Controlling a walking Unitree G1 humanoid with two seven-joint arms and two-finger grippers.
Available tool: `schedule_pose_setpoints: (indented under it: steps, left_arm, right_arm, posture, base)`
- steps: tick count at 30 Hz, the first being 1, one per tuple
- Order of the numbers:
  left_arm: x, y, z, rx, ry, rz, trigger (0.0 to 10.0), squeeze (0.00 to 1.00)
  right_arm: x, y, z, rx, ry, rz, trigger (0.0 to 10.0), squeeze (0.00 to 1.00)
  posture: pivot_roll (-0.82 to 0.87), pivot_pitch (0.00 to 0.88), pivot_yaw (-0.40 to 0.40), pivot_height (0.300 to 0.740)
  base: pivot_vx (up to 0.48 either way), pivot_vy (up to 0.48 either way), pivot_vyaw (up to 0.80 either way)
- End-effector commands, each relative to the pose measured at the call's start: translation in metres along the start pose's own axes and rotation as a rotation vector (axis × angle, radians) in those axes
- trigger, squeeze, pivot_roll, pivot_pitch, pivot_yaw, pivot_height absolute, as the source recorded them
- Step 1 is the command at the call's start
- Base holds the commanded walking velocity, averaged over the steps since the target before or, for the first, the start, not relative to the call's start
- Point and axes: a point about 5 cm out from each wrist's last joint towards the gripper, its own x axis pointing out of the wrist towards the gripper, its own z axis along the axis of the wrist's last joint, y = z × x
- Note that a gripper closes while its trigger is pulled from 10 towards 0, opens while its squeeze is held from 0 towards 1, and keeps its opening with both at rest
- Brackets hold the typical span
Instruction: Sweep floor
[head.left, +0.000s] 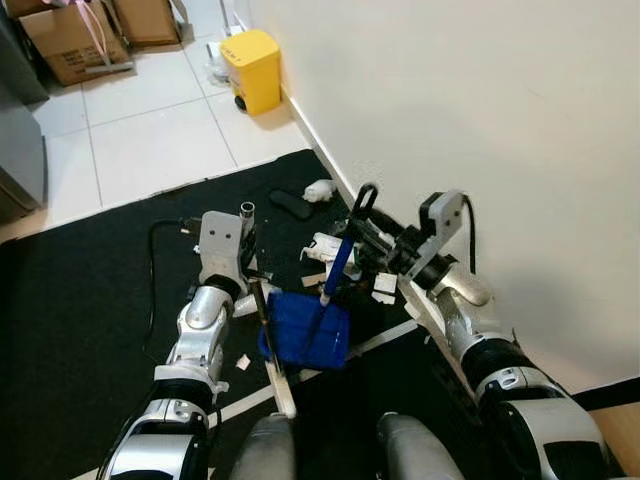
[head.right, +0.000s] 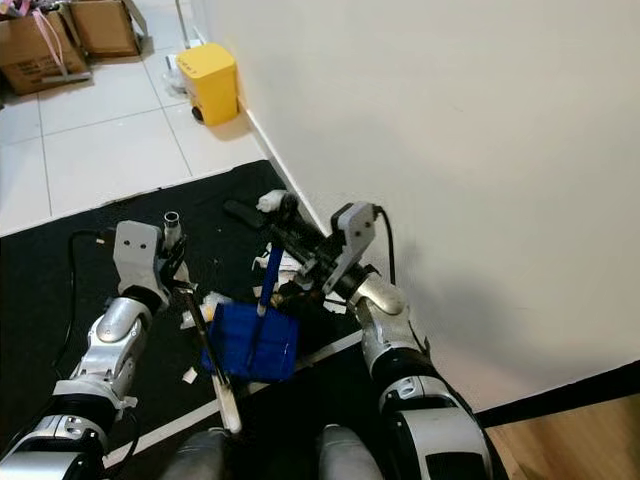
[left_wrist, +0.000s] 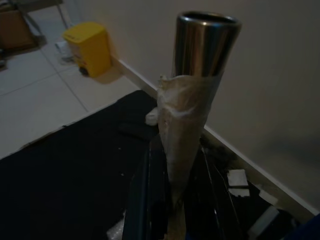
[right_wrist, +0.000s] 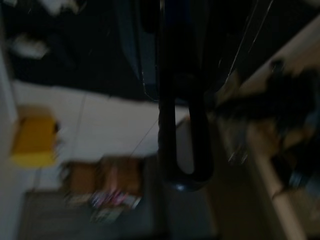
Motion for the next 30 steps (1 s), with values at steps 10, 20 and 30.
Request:
schedule_pose_setpoints:
  steps: [10,20,30]
  left_arm:
    - [-0.011,-0.004,0.002,0.024,-0.004,-0.167,10.0,0.00]
    - [-0.039,0.026,-0.001,0.141,0.110,-0.358,10.0,0.00]
    - [-0.050,0.050,0.007,0.157,0.114,-0.281,10.0,0.00]
  right_arm:
    - [-0.024,-0.020,-0.019,-0.119,0.200,-0.224,10.0,0.00]
    - [-0.035,-0.031,-0.019,-0.066,0.274,-0.197,10.0,0.00]
    - [-0.051,-0.049,-0.018,-0.080,0.441,-0.170,10.0,0.00]
  posture:
    - [0.03,0.043,-0.050,0.740]
    - [0.04,0.047,-0.038,0.740]
    - [0.04,0.044,-0.043,0.740]
  base:
    - [0.000,0.000,0.00]
    - [0.000,0.000,0.00]
    - [0.000,0.000,0.00]
